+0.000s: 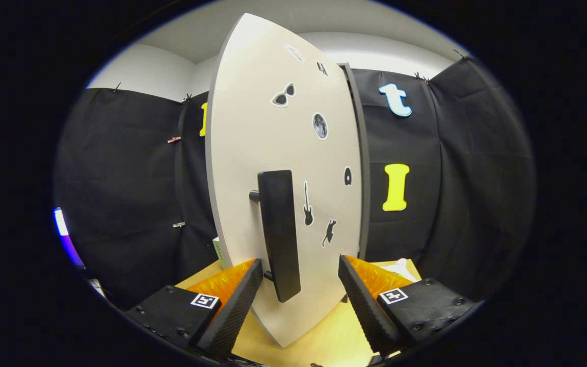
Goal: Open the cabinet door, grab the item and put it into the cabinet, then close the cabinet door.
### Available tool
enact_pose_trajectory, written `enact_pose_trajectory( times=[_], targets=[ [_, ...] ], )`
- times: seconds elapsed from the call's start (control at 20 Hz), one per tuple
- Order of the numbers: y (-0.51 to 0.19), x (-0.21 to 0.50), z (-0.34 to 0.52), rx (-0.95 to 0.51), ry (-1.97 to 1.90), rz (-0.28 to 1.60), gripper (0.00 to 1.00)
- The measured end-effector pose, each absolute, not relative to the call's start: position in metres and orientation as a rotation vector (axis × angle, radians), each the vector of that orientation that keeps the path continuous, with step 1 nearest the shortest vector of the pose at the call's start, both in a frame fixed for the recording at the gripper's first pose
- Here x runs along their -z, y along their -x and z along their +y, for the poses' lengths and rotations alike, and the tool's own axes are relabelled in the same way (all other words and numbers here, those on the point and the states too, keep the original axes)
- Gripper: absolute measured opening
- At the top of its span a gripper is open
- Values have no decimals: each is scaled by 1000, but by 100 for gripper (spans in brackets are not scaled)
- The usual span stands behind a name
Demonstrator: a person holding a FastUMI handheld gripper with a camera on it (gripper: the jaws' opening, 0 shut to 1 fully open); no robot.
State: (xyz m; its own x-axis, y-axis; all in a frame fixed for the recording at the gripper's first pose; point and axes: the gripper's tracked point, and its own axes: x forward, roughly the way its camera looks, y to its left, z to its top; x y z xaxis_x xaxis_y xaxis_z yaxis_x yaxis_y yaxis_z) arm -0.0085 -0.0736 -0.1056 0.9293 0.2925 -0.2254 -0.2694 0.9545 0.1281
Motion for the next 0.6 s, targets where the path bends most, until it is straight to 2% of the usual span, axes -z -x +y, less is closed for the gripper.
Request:
enact_pose_trajectory(
  times=[0.35,0.6],
  targets=[
    [-26,94,15,-328,-63,212,98],
    [-28,59,11,-217,-74,108,97]
  ],
)
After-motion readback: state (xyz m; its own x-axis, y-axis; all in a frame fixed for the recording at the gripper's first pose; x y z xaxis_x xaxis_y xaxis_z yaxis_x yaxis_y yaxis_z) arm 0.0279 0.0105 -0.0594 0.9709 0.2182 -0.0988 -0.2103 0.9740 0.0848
